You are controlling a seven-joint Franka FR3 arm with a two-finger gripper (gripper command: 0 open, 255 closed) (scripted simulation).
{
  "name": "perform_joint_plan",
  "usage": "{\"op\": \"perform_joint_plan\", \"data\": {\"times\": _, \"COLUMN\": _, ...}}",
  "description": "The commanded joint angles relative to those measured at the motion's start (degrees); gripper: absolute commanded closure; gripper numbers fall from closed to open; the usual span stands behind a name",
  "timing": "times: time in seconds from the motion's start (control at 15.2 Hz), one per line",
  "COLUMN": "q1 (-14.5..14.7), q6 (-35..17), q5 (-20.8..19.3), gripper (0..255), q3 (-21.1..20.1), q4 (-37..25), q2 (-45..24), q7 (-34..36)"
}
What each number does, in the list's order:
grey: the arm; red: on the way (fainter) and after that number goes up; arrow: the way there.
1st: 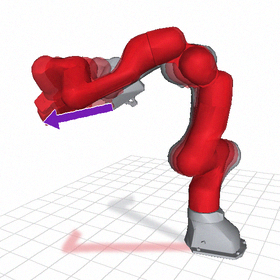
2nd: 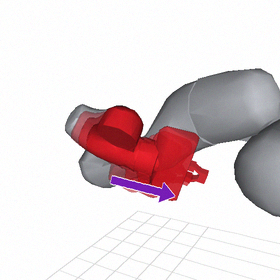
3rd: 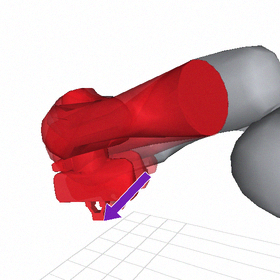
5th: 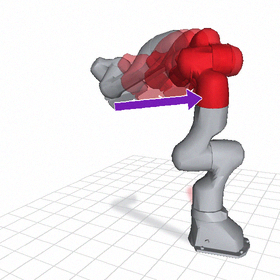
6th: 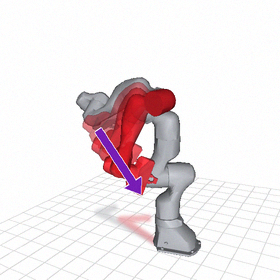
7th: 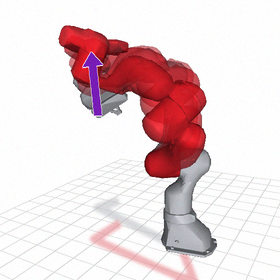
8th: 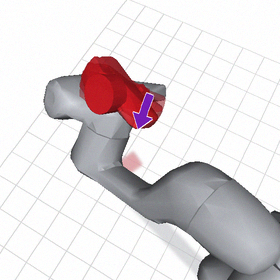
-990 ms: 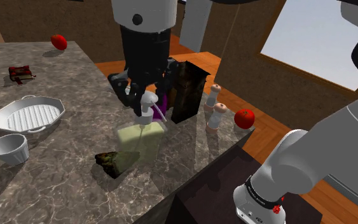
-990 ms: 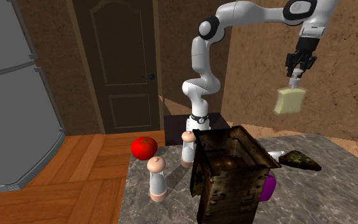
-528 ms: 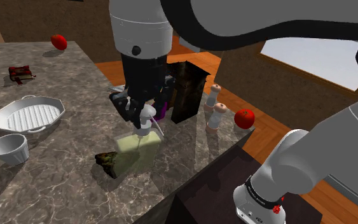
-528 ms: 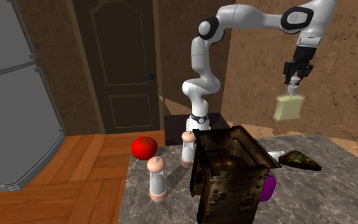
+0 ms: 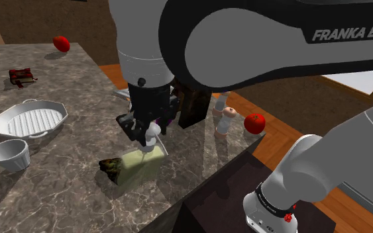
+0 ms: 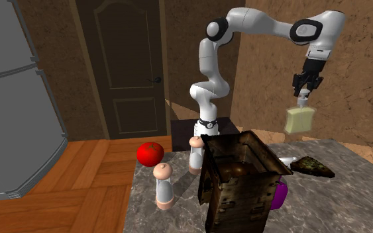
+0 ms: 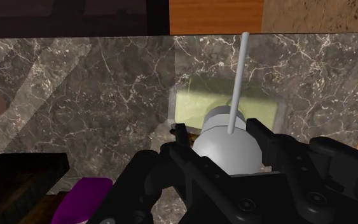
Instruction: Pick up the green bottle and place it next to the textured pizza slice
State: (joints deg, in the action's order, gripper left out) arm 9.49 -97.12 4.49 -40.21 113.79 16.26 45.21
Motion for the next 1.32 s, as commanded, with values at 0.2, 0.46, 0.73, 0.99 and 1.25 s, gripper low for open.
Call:
{"op": "perform_joint_plan", "data": {"times": 0.2, "q1": 0.17, "q6": -3.89, "q5": 0.07, "gripper": 255, "q3": -0.50, "q4": 3.68, "q2": -0.21, "q7": 0.38}}
{"op": "perform_joint_plan", "data": {"times": 0.46, "q1": 0.25, "q6": -6.97, "q5": 0.00, "gripper": 255, "q3": -0.96, "q4": 6.42, "q2": -0.61, "q7": 0.74}}
{"op": "perform_joint_plan", "data": {"times": 0.73, "q1": 0.26, "q6": -10.06, "q5": -0.21, "gripper": 255, "q3": -1.50, "q4": 8.98, "q2": -1.27, "q7": 1.23}}
{"op": "perform_joint_plan", "data": {"times": 0.99, "q1": 0.22, "q6": -13.18, "q5": -0.61, "gripper": 255, "q3": -2.10, "q4": 11.35, "q2": -2.20, "q7": 1.85}}
{"op": "perform_joint_plan", "data": {"times": 1.25, "q1": 0.11, "q6": -16.31, "q5": -1.21, "gripper": 255, "q3": -2.77, "q4": 13.53, "q2": -3.40, "q7": 2.64}}
